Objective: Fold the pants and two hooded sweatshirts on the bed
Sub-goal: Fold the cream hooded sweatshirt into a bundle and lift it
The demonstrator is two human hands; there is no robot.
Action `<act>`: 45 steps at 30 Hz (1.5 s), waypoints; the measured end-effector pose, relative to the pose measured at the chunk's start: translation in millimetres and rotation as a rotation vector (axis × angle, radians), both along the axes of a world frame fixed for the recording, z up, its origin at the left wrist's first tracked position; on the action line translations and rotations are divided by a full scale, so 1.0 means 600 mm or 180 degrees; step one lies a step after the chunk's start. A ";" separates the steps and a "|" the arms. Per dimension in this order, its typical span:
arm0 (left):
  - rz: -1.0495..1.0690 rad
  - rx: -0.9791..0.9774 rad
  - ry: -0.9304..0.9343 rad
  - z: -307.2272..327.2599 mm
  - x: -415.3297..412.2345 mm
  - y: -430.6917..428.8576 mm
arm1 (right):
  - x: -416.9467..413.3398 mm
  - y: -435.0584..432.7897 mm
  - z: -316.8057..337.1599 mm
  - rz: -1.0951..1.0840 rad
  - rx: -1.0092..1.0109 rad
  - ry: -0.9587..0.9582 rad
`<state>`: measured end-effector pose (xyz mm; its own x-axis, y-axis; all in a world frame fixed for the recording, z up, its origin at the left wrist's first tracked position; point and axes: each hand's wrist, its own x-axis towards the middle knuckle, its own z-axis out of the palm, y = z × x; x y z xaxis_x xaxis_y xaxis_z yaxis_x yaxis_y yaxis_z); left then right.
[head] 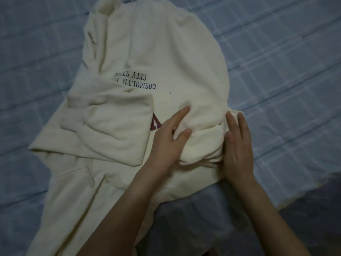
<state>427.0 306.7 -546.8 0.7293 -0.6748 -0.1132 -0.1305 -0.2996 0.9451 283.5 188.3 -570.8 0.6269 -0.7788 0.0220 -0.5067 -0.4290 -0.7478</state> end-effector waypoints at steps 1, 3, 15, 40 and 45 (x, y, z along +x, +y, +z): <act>0.0021 0.0001 -0.0140 0.006 0.013 0.012 | 0.005 0.007 0.011 0.0080 -0.0035 -0.0062; 0.0096 0.0113 -0.0333 0.019 0.050 0.045 | 0.023 0.035 0.032 0.0336 -0.0140 -0.0058; -0.0295 0.1260 -0.2769 0.028 0.161 0.151 | 0.154 0.181 0.060 0.0366 -0.0813 0.0445; -0.1181 0.1061 -0.2364 0.011 0.157 0.313 | 0.090 0.288 0.067 0.0249 -0.0831 0.0759; -0.0421 0.1578 -0.1298 0.016 0.087 0.530 | -0.018 0.453 0.093 0.0201 0.0746 0.1190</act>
